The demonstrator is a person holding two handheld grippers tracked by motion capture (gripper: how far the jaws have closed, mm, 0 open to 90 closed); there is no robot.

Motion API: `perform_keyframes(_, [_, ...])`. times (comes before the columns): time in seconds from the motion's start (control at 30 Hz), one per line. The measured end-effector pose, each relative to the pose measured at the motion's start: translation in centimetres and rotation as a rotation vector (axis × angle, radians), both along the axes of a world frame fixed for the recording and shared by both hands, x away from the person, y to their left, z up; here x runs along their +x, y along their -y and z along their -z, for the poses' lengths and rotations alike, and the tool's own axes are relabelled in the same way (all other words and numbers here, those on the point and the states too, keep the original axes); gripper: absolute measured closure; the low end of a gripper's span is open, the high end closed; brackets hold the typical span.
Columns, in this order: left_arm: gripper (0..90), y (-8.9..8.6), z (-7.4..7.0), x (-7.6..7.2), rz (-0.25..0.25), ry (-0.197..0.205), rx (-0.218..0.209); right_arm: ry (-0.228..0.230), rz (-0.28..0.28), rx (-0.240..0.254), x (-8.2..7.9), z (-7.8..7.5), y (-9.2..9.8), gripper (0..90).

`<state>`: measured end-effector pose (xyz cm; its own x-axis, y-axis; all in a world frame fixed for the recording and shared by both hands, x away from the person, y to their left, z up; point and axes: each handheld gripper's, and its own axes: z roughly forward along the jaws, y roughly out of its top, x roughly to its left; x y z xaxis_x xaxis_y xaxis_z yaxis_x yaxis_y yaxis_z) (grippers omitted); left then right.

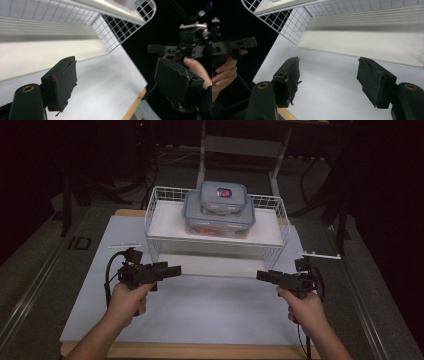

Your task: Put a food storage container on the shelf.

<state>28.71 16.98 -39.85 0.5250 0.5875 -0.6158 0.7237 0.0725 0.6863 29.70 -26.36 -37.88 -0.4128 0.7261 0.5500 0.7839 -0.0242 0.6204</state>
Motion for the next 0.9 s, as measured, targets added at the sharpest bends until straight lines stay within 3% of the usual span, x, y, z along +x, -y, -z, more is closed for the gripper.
perform_keyframes(0.1, [16.9, -0.1, 0.9, -0.5, -0.008, 0.015, 0.039, 0.011, 0.011, -0.003, -0.3, 0.7, 0.3, 33.7])
perform_keyframes(0.2, [16.0, -0.4, 1.7, -0.9, -0.015, 0.020, 0.048, 0.022, 0.017, -0.023, -0.6, 1.4, 0.5, 32.8])
perform_keyframes(0.27, [15.2, -0.6, 2.5, -1.4, -0.029, 0.052, 0.100, 0.027, 0.023, -0.027, -0.8, 1.8, 0.6, 32.9])
perform_keyframes(0.3, [14.5, -0.6, 2.5, -1.4, -0.029, 0.052, 0.100, 0.027, 0.023, -0.027, -0.8, 1.8, 0.6, 32.9])
perform_keyframes(0.4, [14.5, -0.9, 3.4, -2.0, -0.047, 0.076, 0.131, 0.059, 0.035, -0.069, -1.6, 2.6, 0.7, 32.4])
perform_keyframes(0.57, [14.4, -1.3, 5.0, -2.9, -0.080, 0.103, 0.224, 0.105, 0.054, -0.119, -2.7, 3.8, 1.0, 30.8])
perform_keyframes(0.73, [13.5, -2.0, 6.7, -3.9, -0.130, 0.141, 0.318, 0.110, 0.084, -0.131, -3.4, 5.5, 2.0, 28.6])
perform_keyframes(0.9, [13.3, -3.3, 9.0, -4.8, -0.182, 0.156, 0.344, 0.142, 0.155, -0.180, -4.4, 7.9, 3.2, 27.5])
